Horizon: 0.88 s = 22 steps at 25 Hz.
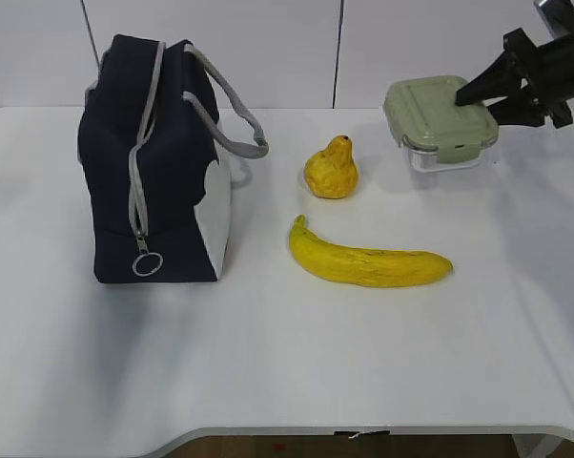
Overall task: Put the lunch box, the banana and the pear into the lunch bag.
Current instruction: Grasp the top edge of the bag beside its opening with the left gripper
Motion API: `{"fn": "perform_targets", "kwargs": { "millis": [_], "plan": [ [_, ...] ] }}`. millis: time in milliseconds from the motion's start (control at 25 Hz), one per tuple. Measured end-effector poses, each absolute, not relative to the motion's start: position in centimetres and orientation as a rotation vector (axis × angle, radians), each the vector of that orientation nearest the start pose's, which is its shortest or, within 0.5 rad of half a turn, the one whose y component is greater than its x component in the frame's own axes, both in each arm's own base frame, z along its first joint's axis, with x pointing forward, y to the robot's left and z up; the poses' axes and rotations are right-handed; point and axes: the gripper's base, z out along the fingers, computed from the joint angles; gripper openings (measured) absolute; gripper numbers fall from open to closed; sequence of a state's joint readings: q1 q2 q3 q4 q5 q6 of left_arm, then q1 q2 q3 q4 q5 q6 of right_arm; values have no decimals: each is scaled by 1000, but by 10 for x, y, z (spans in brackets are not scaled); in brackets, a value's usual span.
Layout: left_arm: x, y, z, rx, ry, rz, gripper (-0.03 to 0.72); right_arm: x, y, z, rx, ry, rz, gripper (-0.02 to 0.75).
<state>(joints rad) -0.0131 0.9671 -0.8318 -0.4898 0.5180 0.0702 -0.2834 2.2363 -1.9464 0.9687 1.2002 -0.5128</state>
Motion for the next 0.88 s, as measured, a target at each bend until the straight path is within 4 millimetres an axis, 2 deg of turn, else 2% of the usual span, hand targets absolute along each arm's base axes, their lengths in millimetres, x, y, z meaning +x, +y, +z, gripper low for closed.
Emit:
{"fn": "perform_targets", "kwargs": {
  "millis": [240, 360, 480, 640, 880],
  "plan": [
    [296, -38, 362, -99, 2198, -611, 395, 476, -66, 244, 79, 2433, 1050, 390],
    [340, -46, 358, -65, 2260, -710, 438, 476, -66, 244, 79, 2433, 1050, 390],
    [372, -53, 352, -31, 2295, -760, 451, 476, -66, 244, 82, 2434, 1051, 389],
    [400, -68, 340, 23, 2320, -780, 455, 476, -66, 244, 82, 2434, 1051, 389],
    [414, -86, 320, 80, 2358, -740, 456, 476, -66, 243, 81, 2435, 1049, 389]
  ]
}}
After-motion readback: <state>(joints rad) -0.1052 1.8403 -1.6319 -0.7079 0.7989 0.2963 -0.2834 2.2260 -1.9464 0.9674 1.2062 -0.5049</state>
